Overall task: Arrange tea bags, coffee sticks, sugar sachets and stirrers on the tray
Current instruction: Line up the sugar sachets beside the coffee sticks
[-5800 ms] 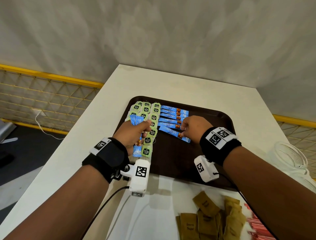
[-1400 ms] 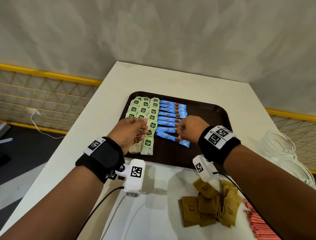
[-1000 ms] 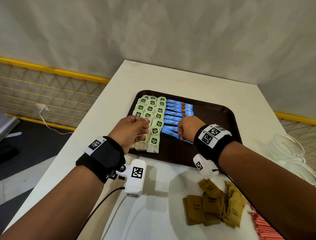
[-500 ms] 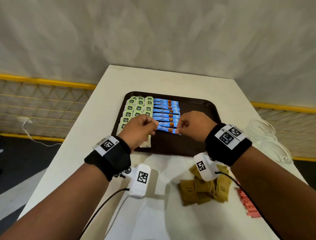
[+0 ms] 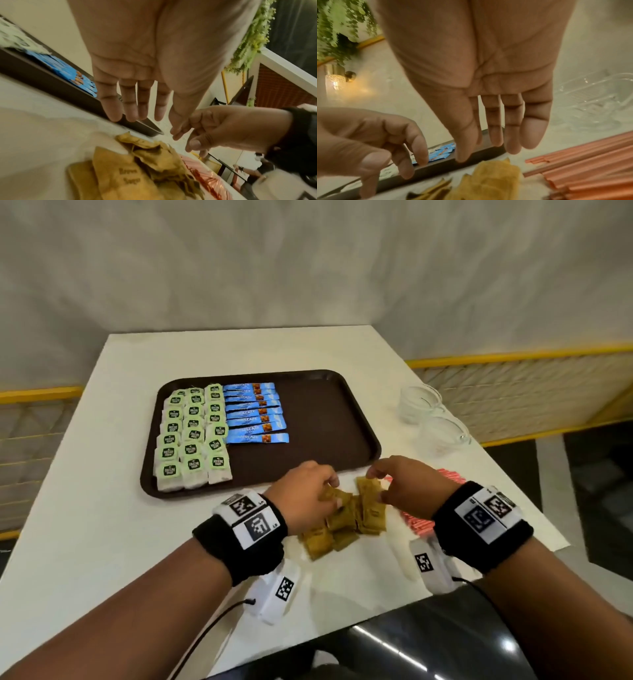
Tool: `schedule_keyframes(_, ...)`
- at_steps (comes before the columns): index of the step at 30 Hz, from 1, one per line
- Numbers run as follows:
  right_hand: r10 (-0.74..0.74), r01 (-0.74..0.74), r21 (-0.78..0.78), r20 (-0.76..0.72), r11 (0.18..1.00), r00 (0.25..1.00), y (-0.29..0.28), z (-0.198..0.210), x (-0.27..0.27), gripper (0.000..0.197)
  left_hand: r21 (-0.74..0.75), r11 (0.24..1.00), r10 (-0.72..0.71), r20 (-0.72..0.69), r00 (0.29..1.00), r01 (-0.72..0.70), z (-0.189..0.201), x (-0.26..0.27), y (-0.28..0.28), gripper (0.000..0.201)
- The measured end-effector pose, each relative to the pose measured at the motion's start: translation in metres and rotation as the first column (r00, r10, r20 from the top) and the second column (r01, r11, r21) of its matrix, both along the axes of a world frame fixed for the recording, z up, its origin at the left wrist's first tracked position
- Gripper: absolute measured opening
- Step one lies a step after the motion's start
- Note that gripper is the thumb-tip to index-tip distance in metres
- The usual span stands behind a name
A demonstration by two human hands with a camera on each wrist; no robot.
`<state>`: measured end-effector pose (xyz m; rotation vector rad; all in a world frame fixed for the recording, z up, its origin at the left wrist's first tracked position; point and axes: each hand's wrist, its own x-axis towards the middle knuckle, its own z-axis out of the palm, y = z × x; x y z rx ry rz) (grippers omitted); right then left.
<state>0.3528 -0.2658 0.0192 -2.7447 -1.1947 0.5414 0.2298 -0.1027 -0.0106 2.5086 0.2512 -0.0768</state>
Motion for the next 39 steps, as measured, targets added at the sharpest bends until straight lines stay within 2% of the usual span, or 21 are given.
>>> schedule_keyframes(5,0.025,-0.027,-0.116,-0.012,0.993,1.000,0.005,-0.008,0.011,0.073,0.169,0.983,-0.055,-0.099,0.994,0.072,-0.008,0.011,-0.019,0.047)
schedule_keyframes(8,0.059,-0.060,-0.203,-0.009,0.977,0.998,0.009,-0.015,0.014,0.080,0.209,0.974,-0.063,-0.126,0.990,0.089,-0.012,0.013,-0.027,0.046)
schedule_keyframes(11,0.088,-0.084,-0.227,0.010,0.970,0.996,0.012,-0.021,0.017,0.075,0.214,0.974,-0.050,-0.130,0.990,0.077,-0.014,0.014,-0.030,0.048)
schedule_keyframes(14,0.122,-0.117,-0.224,0.010,0.968,0.992,0.015,-0.020,0.018,0.045,0.183,0.982,-0.028,-0.126,0.992,0.051,-0.014,0.012,-0.030,0.049)
schedule_keyframes(15,0.128,-0.123,-0.217,0.010,0.968,0.992,0.016,-0.020,0.018,0.041,0.177,0.983,-0.023,-0.125,0.992,0.045,-0.014,0.012,-0.030,0.049)
schedule_keyframes(19,0.112,-0.109,-0.133,0.016,0.985,0.994,0.014,-0.025,0.021,0.042,0.182,0.983,-0.006,-0.112,0.994,0.027,-0.013,0.012,-0.032,0.049)
schedule_keyframes(23,0.077,-0.077,-0.006,-0.061,0.997,0.995,0.011,-0.029,0.021,0.035,0.174,0.985,0.014,-0.114,0.993,0.006,-0.013,0.011,-0.031,0.050)
schedule_keyframes(29,0.084,-0.067,0.150,-0.111,0.986,0.990,0.005,-0.018,0.020,0.041,0.130,0.991,0.030,-0.118,0.993,-0.015,-0.010,0.011,-0.025,0.054)
schedule_keyframes(32,0.075,-0.044,0.227,-0.132,0.973,0.988,0.002,0.000,0.019,0.034,0.063,0.996,0.070,-0.107,0.992,-0.063,-0.001,0.009,-0.020,0.051)
schedule_keyframes(34,0.087,-0.044,0.269,-0.152,0.962,0.984,0.002,0.012,0.017,0.035,-0.039,0.994,0.099,-0.041,0.994,-0.101,0.008,0.010,-0.014,0.033)
schedule_keyframes(35,0.106,-0.052,0.297,-0.167,0.954,0.980,0.003,0.018,0.014,0.036,-0.142,0.982,0.129,0.003,0.992,-0.128,0.012,0.010,-0.010,0.025)
schedule_keyframes(36,0.128,-0.058,0.328,-0.196,0.943,0.972,0.004,0.023,0.012,0.038,-0.282,0.945,0.181,0.028,0.983,-0.166,0.016,0.010,-0.007,0.023)
schedule_keyframes(37,0.153,-0.060,0.361,-0.235,0.930,0.960,0.006,0.028,0.009,0.039,-0.446,0.871,0.244,0.024,0.970,-0.208,0.020,0.010,-0.005,0.026)
schedule_keyframes(39,0.198,-0.061,0.414,-0.298,0.908,0.934,0.012,0.037,0.001,0.039,-0.729,0.629,0.328,-0.067,0.942,-0.271,0.027,0.010,-0.004,0.035)
